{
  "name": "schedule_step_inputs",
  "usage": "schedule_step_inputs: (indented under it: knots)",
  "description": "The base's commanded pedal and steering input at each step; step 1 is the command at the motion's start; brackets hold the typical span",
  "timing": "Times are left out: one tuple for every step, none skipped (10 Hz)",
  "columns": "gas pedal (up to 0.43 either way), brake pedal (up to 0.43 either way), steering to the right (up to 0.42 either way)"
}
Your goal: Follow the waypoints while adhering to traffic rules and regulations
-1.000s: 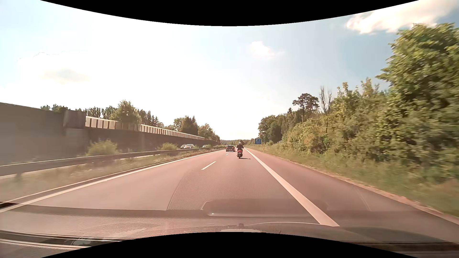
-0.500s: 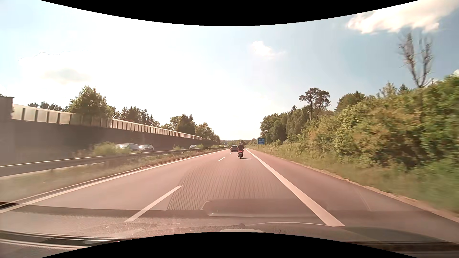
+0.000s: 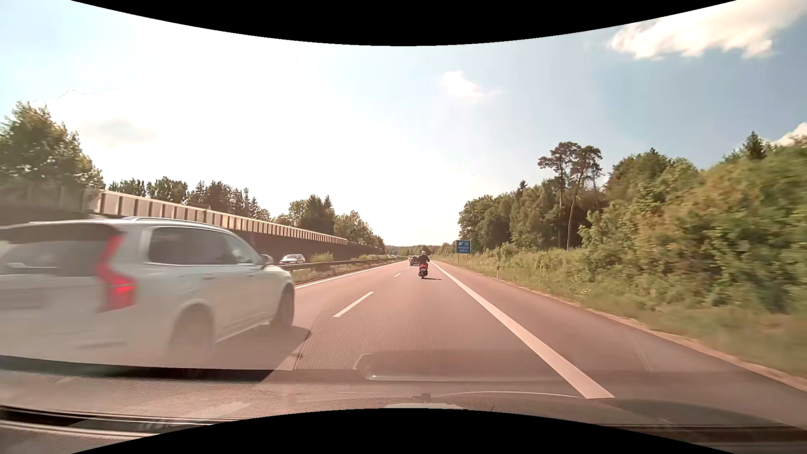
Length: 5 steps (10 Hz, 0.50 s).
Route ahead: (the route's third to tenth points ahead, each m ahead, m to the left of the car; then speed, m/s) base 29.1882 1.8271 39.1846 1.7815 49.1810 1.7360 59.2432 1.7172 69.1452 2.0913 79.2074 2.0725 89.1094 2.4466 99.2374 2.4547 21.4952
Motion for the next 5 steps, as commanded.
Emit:
schedule_step_inputs:
  knots:
    - [0.228, 0.012, 0.002]
    - [0.24, 0.012, 0.001]
    - [0.248, 0.012, 0.001]
    - [0.248, 0.012, 0.001]
    - [0.26, 0.012, 0.0]
